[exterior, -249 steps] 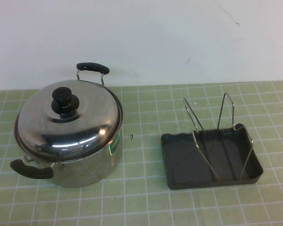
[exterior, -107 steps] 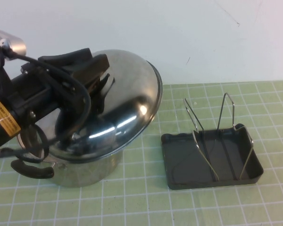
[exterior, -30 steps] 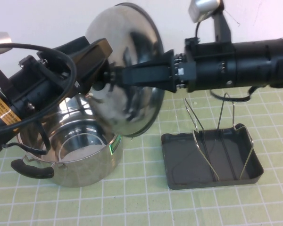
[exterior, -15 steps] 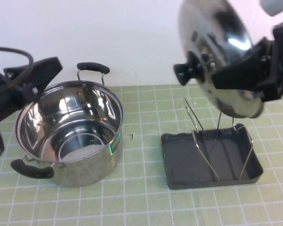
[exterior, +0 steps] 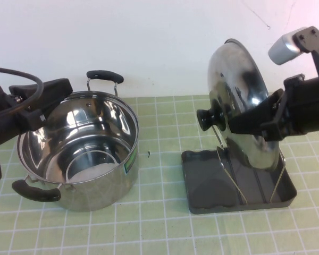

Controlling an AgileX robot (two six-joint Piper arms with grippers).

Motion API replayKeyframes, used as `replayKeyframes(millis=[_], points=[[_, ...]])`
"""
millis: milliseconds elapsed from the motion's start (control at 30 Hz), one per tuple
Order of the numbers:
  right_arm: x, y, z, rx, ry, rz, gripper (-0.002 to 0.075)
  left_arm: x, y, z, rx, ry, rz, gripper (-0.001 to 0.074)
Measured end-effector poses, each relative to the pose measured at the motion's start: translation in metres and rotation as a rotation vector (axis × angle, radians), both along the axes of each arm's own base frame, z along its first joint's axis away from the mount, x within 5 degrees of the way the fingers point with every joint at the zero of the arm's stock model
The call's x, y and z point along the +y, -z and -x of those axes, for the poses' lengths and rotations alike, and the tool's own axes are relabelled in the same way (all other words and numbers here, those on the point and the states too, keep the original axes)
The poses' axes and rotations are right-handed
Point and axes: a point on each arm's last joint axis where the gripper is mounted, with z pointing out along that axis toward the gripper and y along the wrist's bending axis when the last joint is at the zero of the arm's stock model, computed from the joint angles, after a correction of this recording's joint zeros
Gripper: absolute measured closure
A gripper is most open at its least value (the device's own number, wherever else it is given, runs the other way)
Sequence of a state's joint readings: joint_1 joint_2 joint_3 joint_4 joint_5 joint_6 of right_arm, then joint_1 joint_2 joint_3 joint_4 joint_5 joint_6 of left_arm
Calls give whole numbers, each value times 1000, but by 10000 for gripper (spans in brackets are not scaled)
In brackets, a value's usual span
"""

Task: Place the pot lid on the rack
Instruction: Place the pot lid on the pot rack

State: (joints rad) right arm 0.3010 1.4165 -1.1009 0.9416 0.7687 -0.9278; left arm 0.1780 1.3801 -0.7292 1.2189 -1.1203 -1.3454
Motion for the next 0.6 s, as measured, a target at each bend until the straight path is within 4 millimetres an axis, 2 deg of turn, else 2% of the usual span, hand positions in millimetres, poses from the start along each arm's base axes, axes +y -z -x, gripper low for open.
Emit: replayKeyframes(millis=[600], points=[[3,19,-14,40,17,14,638,-3,6,4,23,53,-71,734]])
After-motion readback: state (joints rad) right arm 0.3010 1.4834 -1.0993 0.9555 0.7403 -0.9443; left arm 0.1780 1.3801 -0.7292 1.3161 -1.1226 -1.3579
